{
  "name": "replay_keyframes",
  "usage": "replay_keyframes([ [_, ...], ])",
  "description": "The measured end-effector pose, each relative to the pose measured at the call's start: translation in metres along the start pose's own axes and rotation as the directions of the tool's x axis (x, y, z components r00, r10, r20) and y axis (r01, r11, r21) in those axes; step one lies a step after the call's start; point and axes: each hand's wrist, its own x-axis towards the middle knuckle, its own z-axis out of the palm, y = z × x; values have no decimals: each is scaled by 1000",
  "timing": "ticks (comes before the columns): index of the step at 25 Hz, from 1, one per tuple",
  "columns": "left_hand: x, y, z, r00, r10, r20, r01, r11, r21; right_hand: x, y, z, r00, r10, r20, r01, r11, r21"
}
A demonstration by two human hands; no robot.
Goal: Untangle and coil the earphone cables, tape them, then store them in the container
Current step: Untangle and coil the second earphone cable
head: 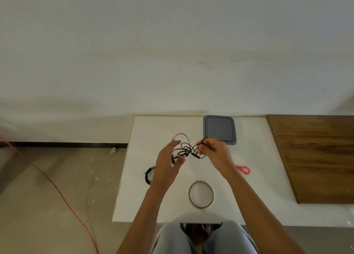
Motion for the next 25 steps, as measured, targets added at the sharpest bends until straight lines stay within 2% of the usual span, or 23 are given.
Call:
replay_keyframes([
  [3, 14, 36, -9, 991, 23, 134, -5, 992, -130, -7, -43, -20, 980, -95, 173, 100, 995, -20],
  [4, 17, 47, -11, 988, 42, 151, -22, 991, -133, -10, -55, -25, 977, -112, 181, 120, 992, -36],
  [6, 21, 65, -15, 987, 90, 131, -81, 994, -77, -17, -74, -36, 987, -125, 98, 126, 992, -3],
  [9, 17, 84, -20, 998, 38, 45, -33, 992, -121, -26, -92, -52, 994, -111, -20, 112, 993, 25],
  [11, 14, 94, -23, 1000, -22, 21, 26, 972, -232, -33, -97, -63, 992, -126, 8, 127, 991, -50],
  [13, 12, 104, -28, 999, -3, 51, 16, 968, -251, -38, -97, -71, 987, -130, 99, 149, 964, -220],
  [15, 10, 110, -36, 994, 70, 82, -56, 986, -155, -41, -93, -79, 980, -129, 149, 181, 892, -414],
  [16, 10, 111, -41, 989, 106, 102, -100, 993, -65, -43, -93, -85, 980, -133, 150, 185, 885, -427],
  [18, 9, 113, -55, 978, 122, 171, -139, 986, 93, -48, -95, -95, 983, -136, 126, 165, 950, -265],
  [21, 7, 114, -75, 964, 50, 260, -99, 979, 179, -57, -104, -105, 985, -108, 132, 90, 986, 137],
  [22, 7, 115, -79, 965, 31, 259, -76, 983, 167, -58, -106, -106, 985, -94, 142, 55, 965, 255],
  [24, 5, 118, -85, 968, -25, 249, 15, 999, 42, -60, -110, -107, 987, -65, 148, -21, 855, 517],
  [25, 3, 121, -88, 965, -49, 258, 56, 998, -18, -60, -113, -107, 989, -56, 135, -36, 802, 596],
])
